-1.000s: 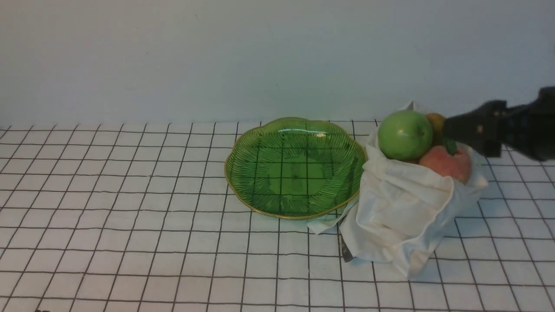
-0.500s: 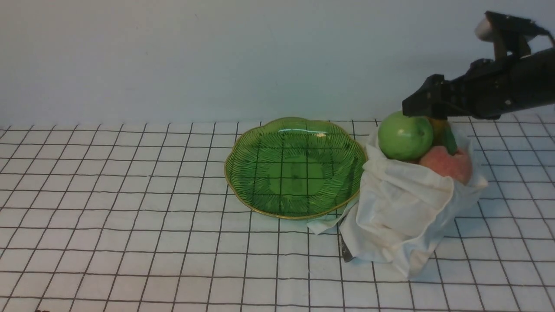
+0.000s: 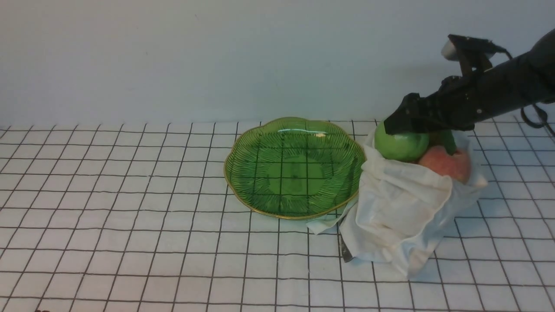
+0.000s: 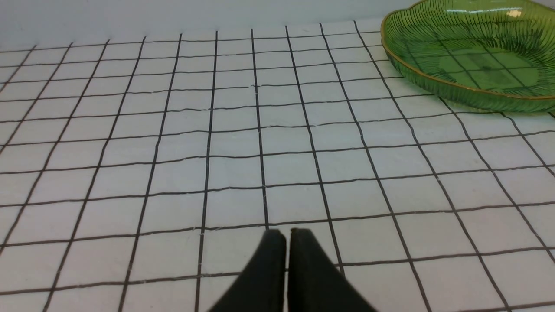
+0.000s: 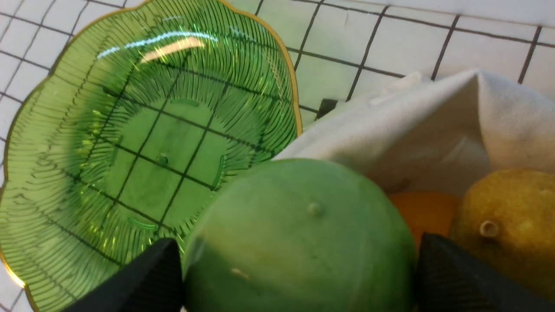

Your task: Take the fruit out of the bag on the white checkered tablecloth and place them on the plate.

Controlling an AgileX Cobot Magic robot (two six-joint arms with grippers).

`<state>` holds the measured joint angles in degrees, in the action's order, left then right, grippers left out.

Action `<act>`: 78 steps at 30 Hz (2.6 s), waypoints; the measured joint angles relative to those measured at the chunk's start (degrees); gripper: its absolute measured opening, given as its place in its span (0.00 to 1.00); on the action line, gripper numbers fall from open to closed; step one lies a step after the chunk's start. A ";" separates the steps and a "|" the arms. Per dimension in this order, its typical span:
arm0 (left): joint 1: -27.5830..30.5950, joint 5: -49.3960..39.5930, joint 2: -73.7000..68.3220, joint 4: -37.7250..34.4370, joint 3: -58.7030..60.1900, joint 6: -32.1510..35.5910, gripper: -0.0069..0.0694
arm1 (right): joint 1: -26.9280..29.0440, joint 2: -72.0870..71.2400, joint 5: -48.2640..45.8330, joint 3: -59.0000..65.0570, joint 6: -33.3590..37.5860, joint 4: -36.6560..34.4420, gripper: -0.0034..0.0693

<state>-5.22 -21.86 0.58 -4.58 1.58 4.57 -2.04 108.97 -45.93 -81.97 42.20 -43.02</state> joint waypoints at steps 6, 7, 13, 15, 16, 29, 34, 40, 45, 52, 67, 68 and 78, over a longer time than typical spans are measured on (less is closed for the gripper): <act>0.00 0.00 0.00 0.00 0.00 0.00 0.08 | -0.04 0.00 -1.83 -1.55 0.00 3.12 0.87; 0.00 0.00 0.00 0.00 0.00 0.00 0.08 | -0.04 0.00 -1.83 -1.55 0.00 3.12 0.87; 0.00 0.00 0.00 0.00 0.00 0.00 0.08 | -0.04 0.00 -11.66 -10.24 -3.55 4.60 0.87; 0.00 0.00 0.00 0.00 0.00 0.00 0.08 | -0.04 0.00 -14.45 -14.02 -6.06 2.67 0.87; 0.00 0.00 0.00 0.00 0.00 0.00 0.08 | -0.19 0.00 -15.21 -15.58 -7.08 0.84 0.87; 0.00 0.00 0.00 0.00 0.00 0.00 0.08 | -14.77 7.02 -5.95 -17.94 -2.07 -5.30 0.87; 0.00 0.00 0.00 0.00 0.00 0.00 0.08 | -17.22 11.81 2.78 -17.94 0.88 -5.04 0.88; 0.00 0.00 0.00 0.00 0.00 0.00 0.08 | -17.42 13.58 4.73 -17.94 2.40 -3.69 0.99; 0.00 0.00 0.00 0.00 0.00 0.00 0.08 | -17.36 12.96 0.77 -20.39 2.61 0.36 1.00; 0.00 0.00 0.00 0.00 0.00 0.00 0.08 | -16.03 7.84 -18.54 -36.04 -6.86 11.08 0.77; 0.00 0.00 0.00 0.00 0.00 0.00 0.08 | -14.21 -19.31 -26.94 -43.89 -36.90 39.98 0.03; 0.00 0.00 0.00 0.00 0.00 0.00 0.08 | -14.21 -22.48 -26.94 -40.66 -37.01 39.76 0.03; 0.00 0.00 0.00 0.00 0.00 0.00 0.08 | -14.21 -56.20 -21.15 6.07 -37.30 38.94 0.03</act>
<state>-5.22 -21.86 0.58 -4.58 1.58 4.57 -16.24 52.76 -67.08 -75.90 4.90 -4.08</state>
